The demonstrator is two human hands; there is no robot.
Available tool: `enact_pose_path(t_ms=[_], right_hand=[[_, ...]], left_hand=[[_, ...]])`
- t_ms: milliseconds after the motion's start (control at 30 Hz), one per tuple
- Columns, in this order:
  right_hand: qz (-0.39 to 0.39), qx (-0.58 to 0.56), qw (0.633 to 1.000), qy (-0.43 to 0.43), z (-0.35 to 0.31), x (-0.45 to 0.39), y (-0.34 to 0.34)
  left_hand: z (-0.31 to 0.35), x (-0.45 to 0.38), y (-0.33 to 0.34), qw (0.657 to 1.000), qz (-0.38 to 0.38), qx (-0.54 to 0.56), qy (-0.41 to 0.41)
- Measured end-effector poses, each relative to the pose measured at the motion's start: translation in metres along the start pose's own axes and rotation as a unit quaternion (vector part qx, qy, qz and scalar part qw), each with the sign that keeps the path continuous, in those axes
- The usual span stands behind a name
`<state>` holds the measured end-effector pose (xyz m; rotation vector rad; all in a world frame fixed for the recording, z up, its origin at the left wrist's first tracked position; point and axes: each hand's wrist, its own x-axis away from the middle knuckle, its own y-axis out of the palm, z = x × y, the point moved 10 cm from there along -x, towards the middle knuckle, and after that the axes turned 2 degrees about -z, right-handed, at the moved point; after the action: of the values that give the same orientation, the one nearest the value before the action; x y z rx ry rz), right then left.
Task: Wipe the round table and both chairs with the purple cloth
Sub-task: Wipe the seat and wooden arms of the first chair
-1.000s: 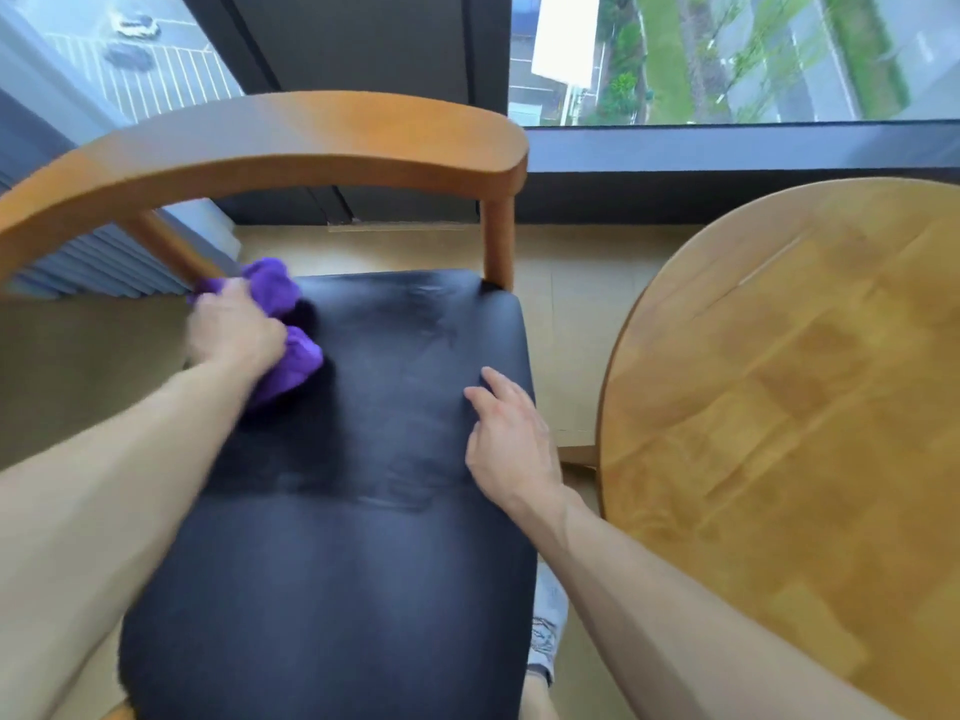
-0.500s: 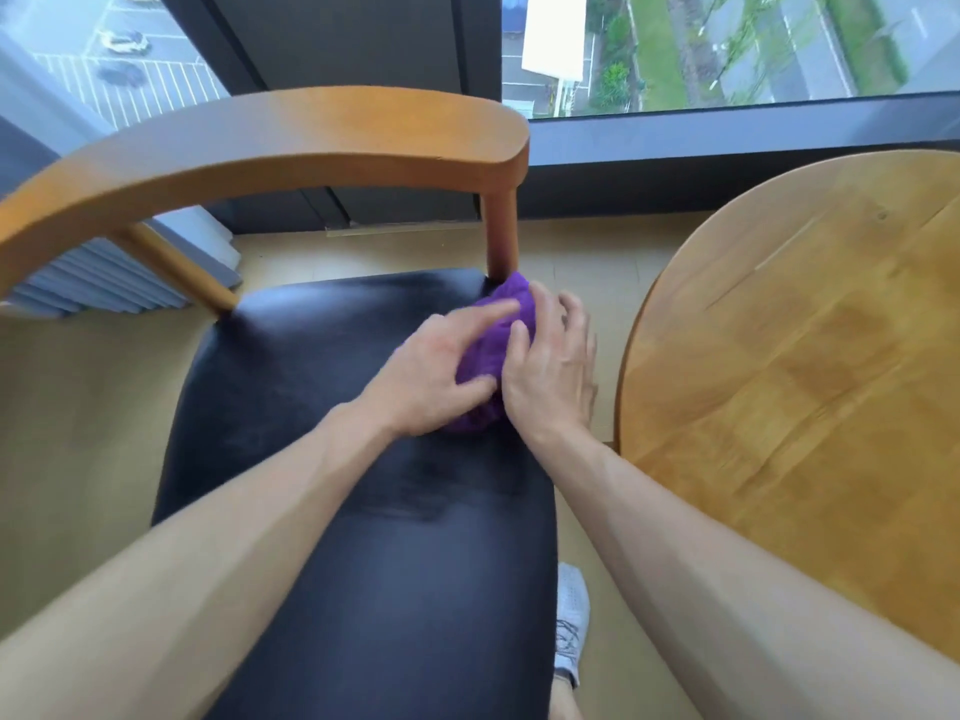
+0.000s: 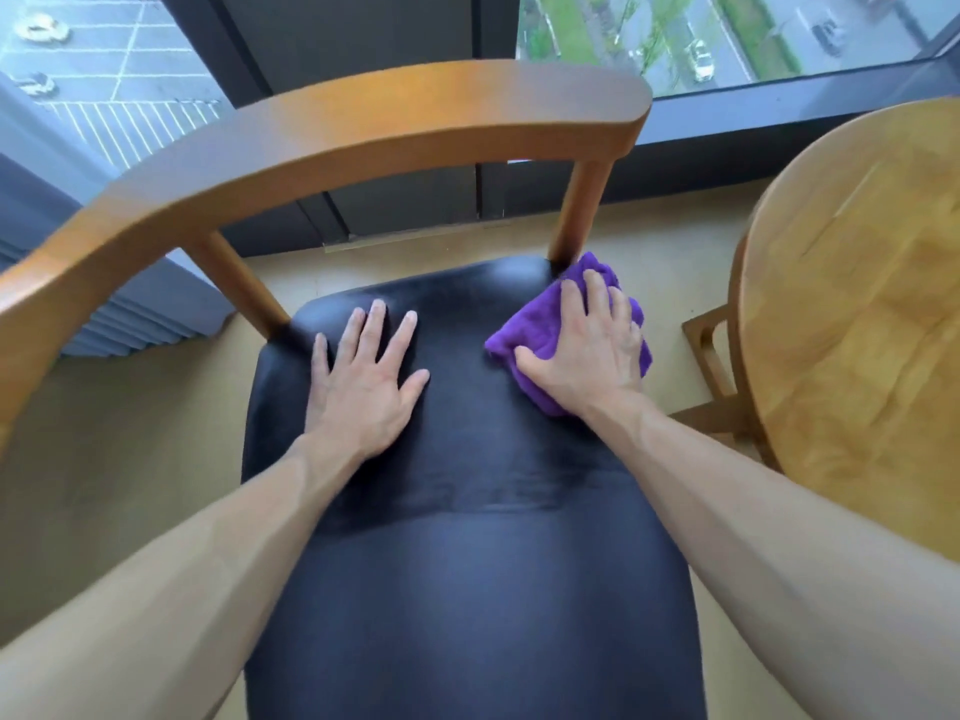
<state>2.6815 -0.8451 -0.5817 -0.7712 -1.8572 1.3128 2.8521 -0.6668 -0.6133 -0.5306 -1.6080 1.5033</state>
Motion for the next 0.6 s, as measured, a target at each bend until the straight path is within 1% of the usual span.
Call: enact_pose_path(t_ms=[100,167,233,333,500,600], right_hand=[[0.027,-0.029,0.999,-0.001,0.007,0.025,-0.002],[0.038,-0.033,0.999,-0.018,0.008,0.049,0.000],[0.047,-0.018,0.998,-0.039,0.003,0.071,0.001],[0.030,0.015,0.997,-0.064,-0.017,0.104,0.006],[-0.022,0.003,0.983,-0.180,-0.088,0.157,0.037],[-0.039,0.043,0.967,-0.248,-0.110,0.163,0.043]], left_hand=[[0.000,-0.002,0.000,1.000,-0.013,-0.002,0.007],[0.000,-0.002,0.000,1.000,-0.021,0.001,0.008],[0.001,-0.003,0.001,1.000,-0.027,0.003,0.005],[0.001,-0.003,0.001,1.000,-0.025,0.003,0.004],[0.000,-0.003,0.000,1.000,-0.004,0.008,0.011],[-0.001,-0.004,-0.002,1.000,-0.005,0.003,0.015]])
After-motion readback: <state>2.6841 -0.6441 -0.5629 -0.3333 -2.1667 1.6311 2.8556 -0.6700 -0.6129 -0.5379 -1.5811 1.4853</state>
